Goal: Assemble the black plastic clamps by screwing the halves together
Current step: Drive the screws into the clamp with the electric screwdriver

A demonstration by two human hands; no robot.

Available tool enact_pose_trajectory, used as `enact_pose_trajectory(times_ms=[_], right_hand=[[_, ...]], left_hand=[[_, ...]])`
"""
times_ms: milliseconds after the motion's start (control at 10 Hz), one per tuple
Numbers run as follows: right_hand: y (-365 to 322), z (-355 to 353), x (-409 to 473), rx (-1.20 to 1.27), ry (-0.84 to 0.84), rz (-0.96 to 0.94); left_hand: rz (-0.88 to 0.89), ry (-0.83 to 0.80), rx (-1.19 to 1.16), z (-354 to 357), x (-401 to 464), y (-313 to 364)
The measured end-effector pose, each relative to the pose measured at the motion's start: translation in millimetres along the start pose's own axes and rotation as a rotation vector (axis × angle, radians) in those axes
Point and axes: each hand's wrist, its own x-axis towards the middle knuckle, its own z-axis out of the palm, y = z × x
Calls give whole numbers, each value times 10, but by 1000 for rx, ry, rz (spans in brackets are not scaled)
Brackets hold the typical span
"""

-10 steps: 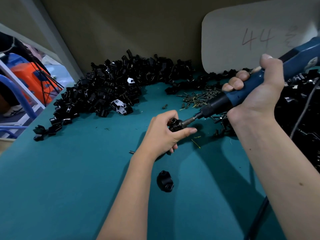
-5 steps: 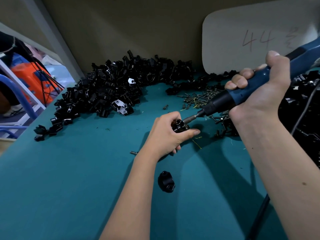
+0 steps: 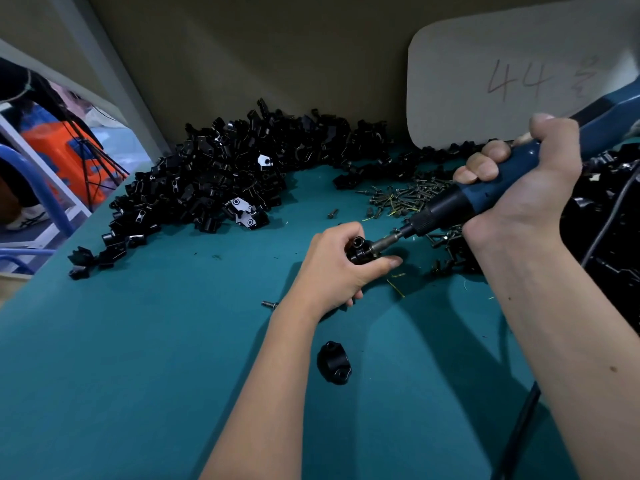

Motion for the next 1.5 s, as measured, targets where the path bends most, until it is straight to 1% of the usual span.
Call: enact_pose_trajectory(times_ms=[400,700,1100,1500], right_hand=[[-8,-8,4,-9,-19,-15],[-3,3,-1,-15,-26,-24],[17,21,-32,-17,2,-37],[23,48,-63,-37,-4,-49]], left_hand=[[20,33,18,25,1,15],[1,48,12,26,5,18],[-9,65,13,51,17,16],[-4,75,8,52,8,32]])
